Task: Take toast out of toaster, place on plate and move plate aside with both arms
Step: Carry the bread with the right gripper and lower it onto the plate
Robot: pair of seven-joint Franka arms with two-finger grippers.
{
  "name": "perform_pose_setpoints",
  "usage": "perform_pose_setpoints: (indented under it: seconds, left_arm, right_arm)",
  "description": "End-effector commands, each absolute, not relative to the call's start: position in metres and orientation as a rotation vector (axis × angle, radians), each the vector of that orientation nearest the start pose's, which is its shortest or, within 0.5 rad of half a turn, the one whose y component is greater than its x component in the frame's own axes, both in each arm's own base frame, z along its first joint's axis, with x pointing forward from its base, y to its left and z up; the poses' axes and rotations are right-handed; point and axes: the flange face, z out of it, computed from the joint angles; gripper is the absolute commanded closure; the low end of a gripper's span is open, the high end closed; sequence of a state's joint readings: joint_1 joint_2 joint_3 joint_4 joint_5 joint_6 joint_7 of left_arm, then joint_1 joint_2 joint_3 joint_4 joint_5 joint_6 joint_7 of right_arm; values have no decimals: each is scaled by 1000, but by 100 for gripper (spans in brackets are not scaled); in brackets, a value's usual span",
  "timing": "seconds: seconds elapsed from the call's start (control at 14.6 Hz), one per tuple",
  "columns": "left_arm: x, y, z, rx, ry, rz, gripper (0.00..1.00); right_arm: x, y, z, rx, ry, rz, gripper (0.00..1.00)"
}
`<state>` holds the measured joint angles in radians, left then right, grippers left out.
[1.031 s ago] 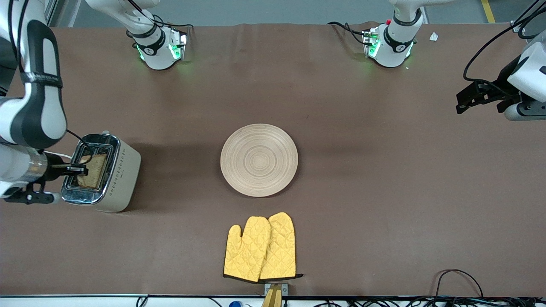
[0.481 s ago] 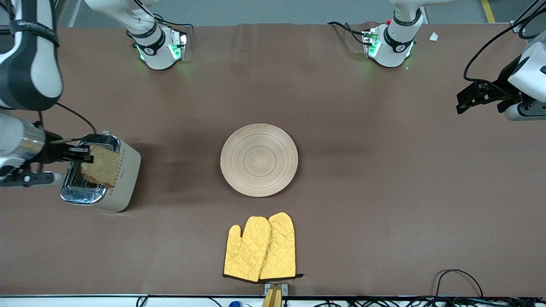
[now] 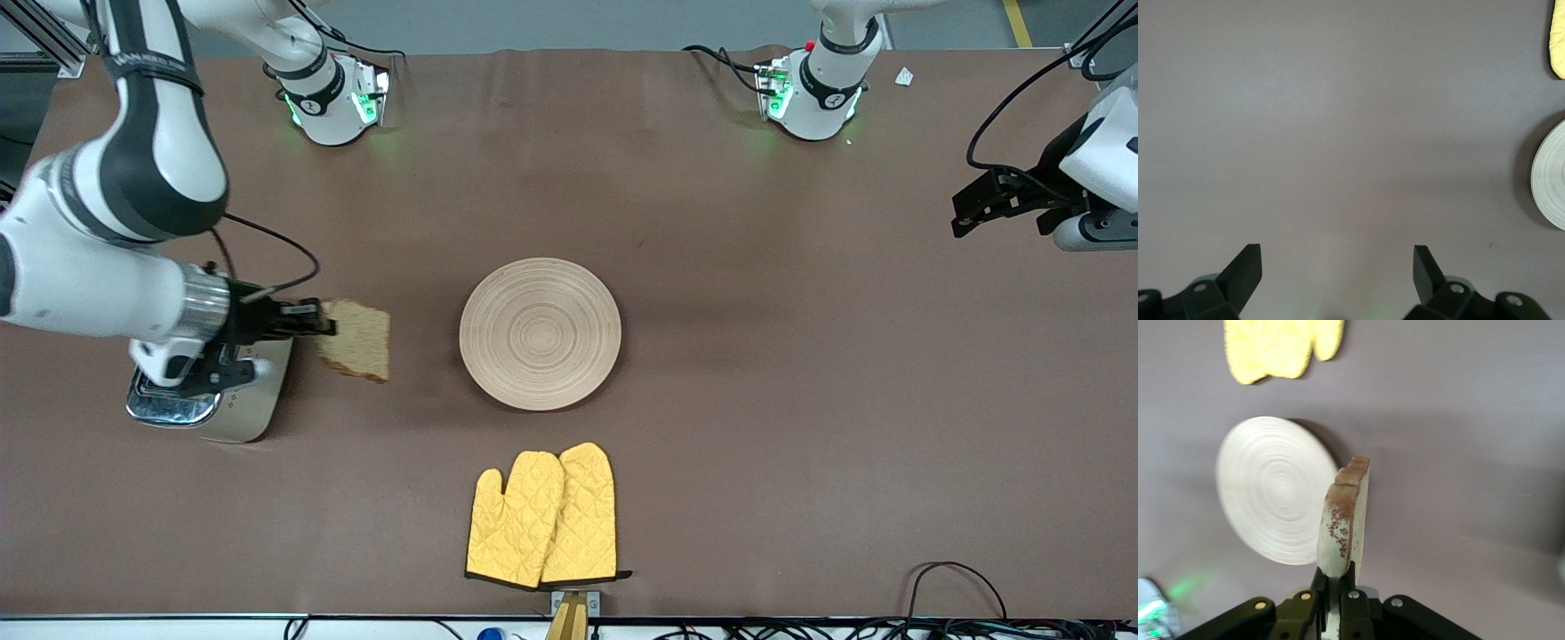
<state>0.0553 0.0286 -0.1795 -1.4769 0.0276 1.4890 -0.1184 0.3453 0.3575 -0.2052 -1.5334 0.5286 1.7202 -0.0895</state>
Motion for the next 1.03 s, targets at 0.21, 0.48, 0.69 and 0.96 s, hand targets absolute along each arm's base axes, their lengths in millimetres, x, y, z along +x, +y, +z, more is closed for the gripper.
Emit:
perform_pose_setpoints:
  seconds: [0.21, 0.48, 0.69, 0.96]
  left_arm:
    - [550, -60, 651, -3100, 13, 23, 0]
    - [550, -60, 651, -3102, 13, 23, 0]
    - [550, -60, 651, -3102, 13, 21, 0]
    - [551, -50, 651, -3111, -14, 26, 0]
  right_arm:
    - [614, 235, 362, -2454, -6, 365, 90]
    - [592, 284, 320, -2382, 88, 322, 90]
    - [580, 325, 287, -2304, 168, 301, 90]
    - [574, 337, 260, -2312, 149, 270, 89]
